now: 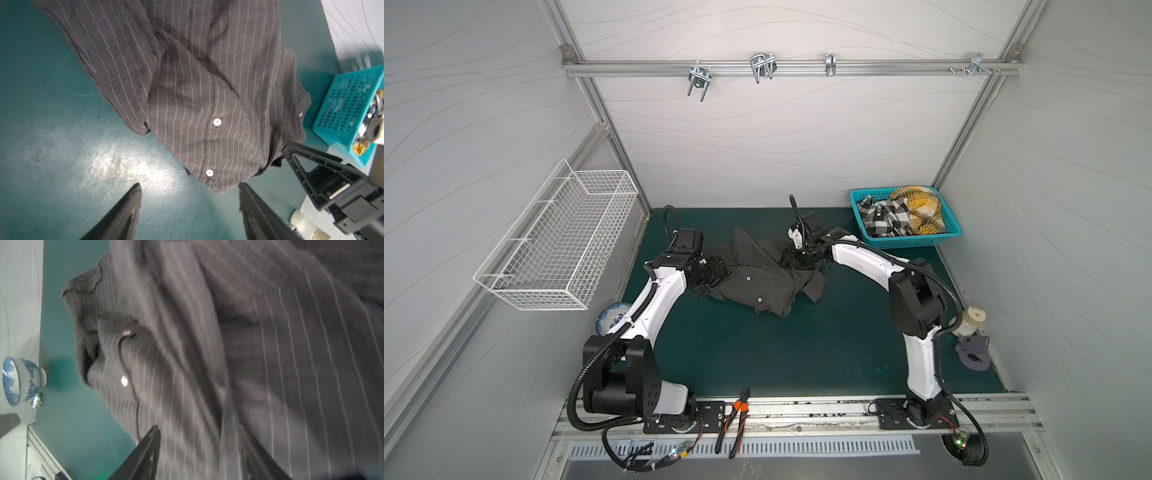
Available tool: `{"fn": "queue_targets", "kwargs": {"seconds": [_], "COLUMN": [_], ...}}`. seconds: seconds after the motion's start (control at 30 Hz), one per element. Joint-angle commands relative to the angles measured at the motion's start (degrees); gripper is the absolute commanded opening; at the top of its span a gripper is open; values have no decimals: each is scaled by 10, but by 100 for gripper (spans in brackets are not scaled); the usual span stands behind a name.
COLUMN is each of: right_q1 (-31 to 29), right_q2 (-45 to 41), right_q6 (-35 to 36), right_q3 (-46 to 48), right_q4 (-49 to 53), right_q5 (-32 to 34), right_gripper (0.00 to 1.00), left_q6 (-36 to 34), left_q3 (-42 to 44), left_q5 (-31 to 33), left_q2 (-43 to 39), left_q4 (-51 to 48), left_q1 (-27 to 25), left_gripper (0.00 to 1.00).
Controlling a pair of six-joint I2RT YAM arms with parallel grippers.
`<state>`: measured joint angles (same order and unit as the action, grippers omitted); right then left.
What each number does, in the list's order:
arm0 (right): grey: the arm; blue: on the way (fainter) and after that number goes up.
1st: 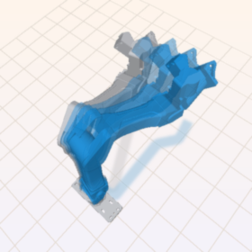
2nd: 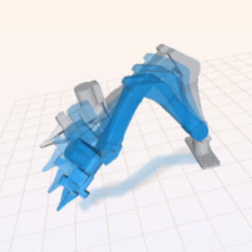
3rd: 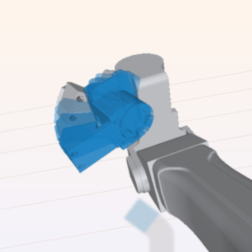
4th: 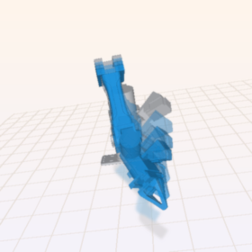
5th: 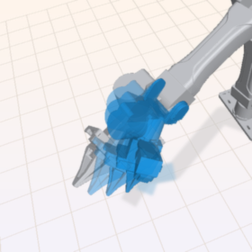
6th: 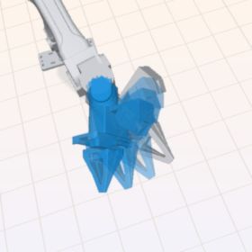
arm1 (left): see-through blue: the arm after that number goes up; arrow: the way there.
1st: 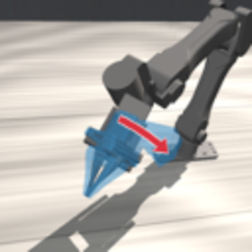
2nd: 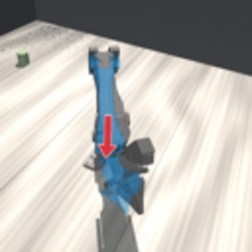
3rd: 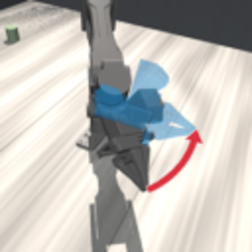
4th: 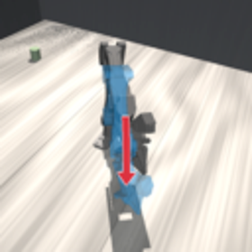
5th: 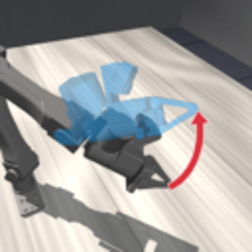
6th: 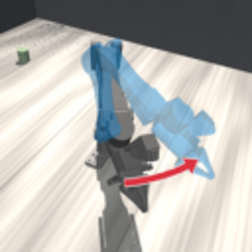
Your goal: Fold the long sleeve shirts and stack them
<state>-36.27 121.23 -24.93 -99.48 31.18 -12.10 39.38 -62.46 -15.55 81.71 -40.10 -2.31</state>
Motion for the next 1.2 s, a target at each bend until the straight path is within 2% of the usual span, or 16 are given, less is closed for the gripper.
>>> {"fn": "queue_targets", "kwargs": {"seconds": [0.0, 0.07, 0.17, 0.37, 0.4, 0.47, 0.5, 0.53, 0.63, 0.87, 1.03, 1.17], "right_q1": [10, 9, 6, -3, -5, -4, -2, 0, -1, 14, 22, 24], "right_q2": [60, 85, 71, -20, -27, -23, -14, -3, 33, 117, 145, 81], "right_q6": [28, 38, 44, 38, 37, 35, 35, 34, 43, 62, 93, 109], "right_q3": [-89, -137, -161, -121, -110, -89, -86, -86, -92, -155, -214, -212], "right_q4": [56, 86, 94, 89, 91, 91, 95, 99, 98, 113, 135, 136], "right_q5": [-41, -47, -61, -20, -7, 5, 3, 5, 11, 10, -9, 27], "right_gripper": [38, 23, 1, 0, 9, 39, 48, 55, 55, 42, 0, 0], "left_q6": [3, 10, 17, 25, 24, 23, 24, 25, 26, 16, 29, 34], "left_q3": [-22, -23, -32, -32, -30, -21, -14, -8, 3, -13, -18, -58], "left_q5": [-14, -20, -31, -47, -46, -43, -38, -33, -26, -4, -10, -13], "left_q2": [23, 26, 27, 1, -6, -21, -28, -32, -37, -2, 33, 39], "left_q4": [-7, -2, -2, -8, -13, -16, -17, -16, -7, 9, 29, 12], "left_q1": [20, 23, 24, 23, 24, 24, 24, 24, 24, 23, 24, 23], "left_gripper": [70, 70, 70, 72, 73, 75, 76, 77, 78, 78, 76, 75]}}
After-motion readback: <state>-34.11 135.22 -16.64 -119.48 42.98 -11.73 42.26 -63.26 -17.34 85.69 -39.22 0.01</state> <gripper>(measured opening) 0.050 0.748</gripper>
